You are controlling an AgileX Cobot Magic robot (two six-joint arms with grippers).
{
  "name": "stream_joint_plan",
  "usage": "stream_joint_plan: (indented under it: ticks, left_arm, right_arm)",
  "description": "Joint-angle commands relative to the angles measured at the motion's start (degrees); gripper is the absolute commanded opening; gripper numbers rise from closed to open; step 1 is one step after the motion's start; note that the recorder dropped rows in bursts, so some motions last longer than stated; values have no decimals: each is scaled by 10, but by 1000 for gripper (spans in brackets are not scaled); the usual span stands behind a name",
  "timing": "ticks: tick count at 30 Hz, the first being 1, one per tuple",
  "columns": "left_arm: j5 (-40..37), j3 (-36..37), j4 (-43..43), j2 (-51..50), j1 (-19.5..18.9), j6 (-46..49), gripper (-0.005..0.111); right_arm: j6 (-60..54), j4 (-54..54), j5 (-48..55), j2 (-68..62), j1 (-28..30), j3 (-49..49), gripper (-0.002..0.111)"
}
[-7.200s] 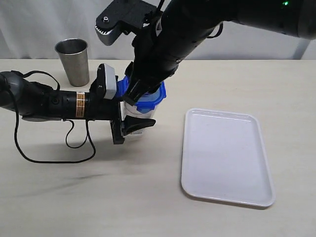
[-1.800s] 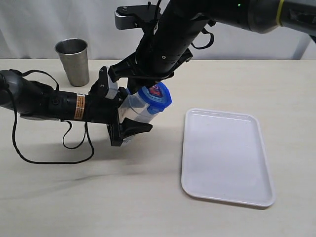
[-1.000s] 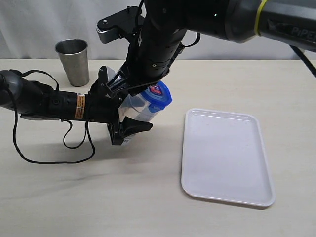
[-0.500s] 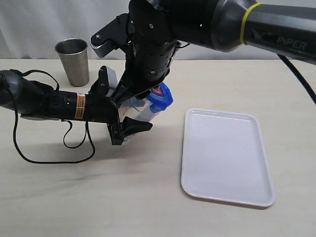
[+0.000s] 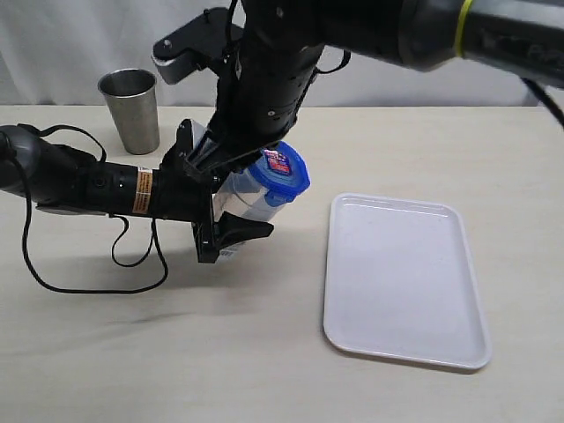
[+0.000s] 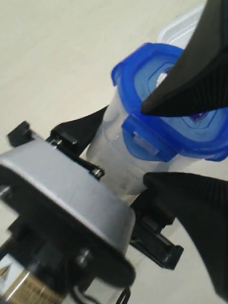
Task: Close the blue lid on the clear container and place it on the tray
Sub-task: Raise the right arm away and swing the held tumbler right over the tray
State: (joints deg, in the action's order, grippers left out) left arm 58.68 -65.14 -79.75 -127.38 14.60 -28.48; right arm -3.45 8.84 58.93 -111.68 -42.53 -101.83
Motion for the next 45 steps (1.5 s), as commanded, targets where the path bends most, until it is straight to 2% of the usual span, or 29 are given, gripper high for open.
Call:
stream_joint_plan:
  ticks: [1,7,11,12,15,16,17,22,25,27,31,33,36,38,45]
  left_arm:
    - [2,-2,-16,5,0,3,0]
    - [2,-2,-16,6,1,-12,0]
    - [-13,-2,-31,32,1,-33,0]
    - [-21,-2,-38,48,1,-41,0]
    - [-51,-2,-49,70,15,-67,0]
    - [-71,-2,-60,76,27,-67,0]
    - [-125,-2,-75,81,55,-59,0]
    - [-456,-34,-78,82,206,5,0]
    - [-545,-70,-83,82,256,40,0]
    - [-641,-100,-83,82,298,116,0]
    - [-762,-117,-145,82,339,219,0]
    - [-802,-119,-202,82,359,240,0]
    - [-826,-123,-202,82,382,336,0]
    - [-826,-123,-202,82,387,359,0]
    - [-826,-123,-202,82,388,360,0]
  right_arm:
    - [-6,-7,-6,59,0,-7,37]
    - [-4,-3,2,131,0,-1,36]
    - [-4,-2,0,192,0,32,18]
    - [-2,-2,0,227,0,58,6]
    - [15,10,-6,281,0,103,4]
    - [20,16,-8,296,0,116,4]
    - [34,37,-14,336,0,148,4]
    - [80,67,-50,488,0,268,4]
    - [88,67,-70,552,0,325,4]
    - [88,70,-70,595,0,364,4]
    - [99,95,-78,637,0,396,4]
    - [103,101,-89,657,0,414,4]
    - [108,101,-107,682,0,438,4]
    - [113,101,-108,686,0,440,4]
    - [118,101,-109,686,0,440,4]
